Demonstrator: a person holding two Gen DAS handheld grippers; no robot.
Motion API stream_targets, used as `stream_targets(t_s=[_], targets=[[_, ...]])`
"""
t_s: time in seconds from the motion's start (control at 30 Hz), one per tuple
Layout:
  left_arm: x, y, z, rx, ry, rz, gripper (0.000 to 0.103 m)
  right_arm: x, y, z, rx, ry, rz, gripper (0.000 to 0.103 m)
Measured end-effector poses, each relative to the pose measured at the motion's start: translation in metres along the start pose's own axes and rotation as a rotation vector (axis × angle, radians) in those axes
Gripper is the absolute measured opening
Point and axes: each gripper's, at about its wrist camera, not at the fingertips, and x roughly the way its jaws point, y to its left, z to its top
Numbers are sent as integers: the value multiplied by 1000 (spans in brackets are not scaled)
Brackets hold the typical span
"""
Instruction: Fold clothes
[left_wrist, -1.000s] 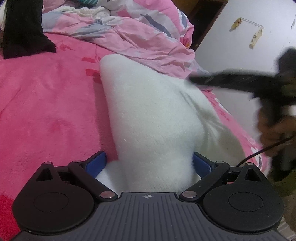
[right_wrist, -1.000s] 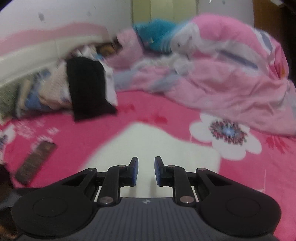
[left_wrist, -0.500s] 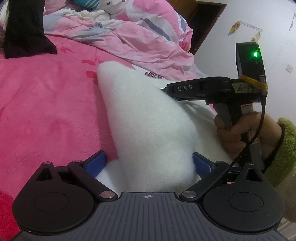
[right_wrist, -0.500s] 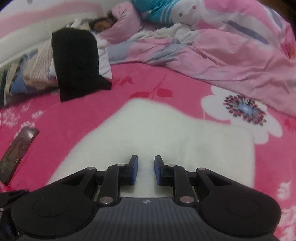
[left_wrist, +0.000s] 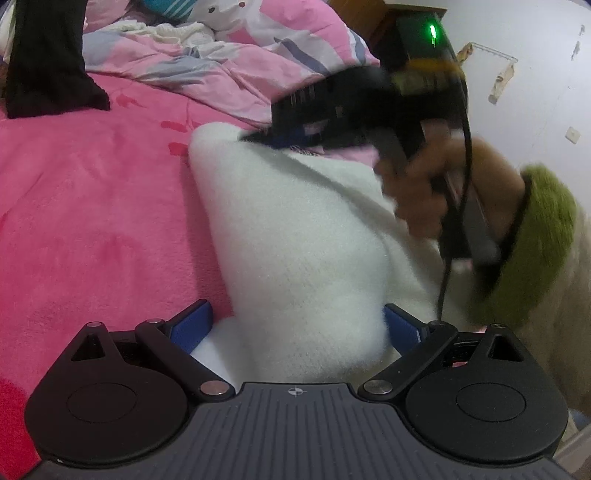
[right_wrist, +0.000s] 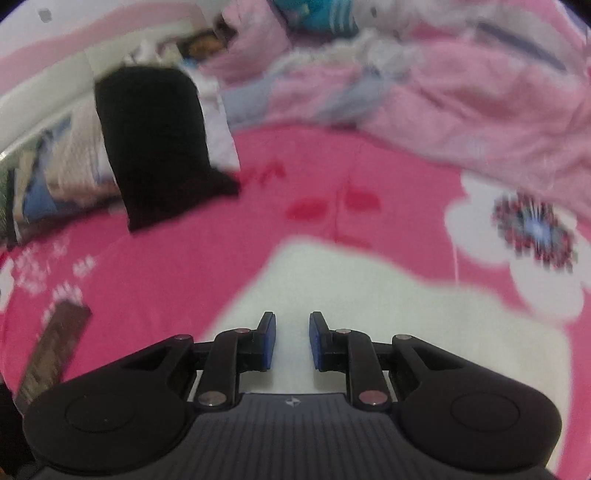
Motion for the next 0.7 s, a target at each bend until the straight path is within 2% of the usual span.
stream_targets(t_s=[0.1,0.13,0.27,0.5,0.7], targets=[[-1,0,-1,5,1,-3,98,23,-3,11,43,-13,29,21],[-2,0,-2,6,0,-2,98,38,-4,10,32,13,11,21],[-4,0,-4,5,-8,-7,98,52,-1,12,3,67,-12,22],[-12,5,-3,-38,-20,-43,94,9,17,-3,-54,41,-7,22],[-17,8,-2,-69,-14,-42,87,-26,32,-19,-91,19,14,23]])
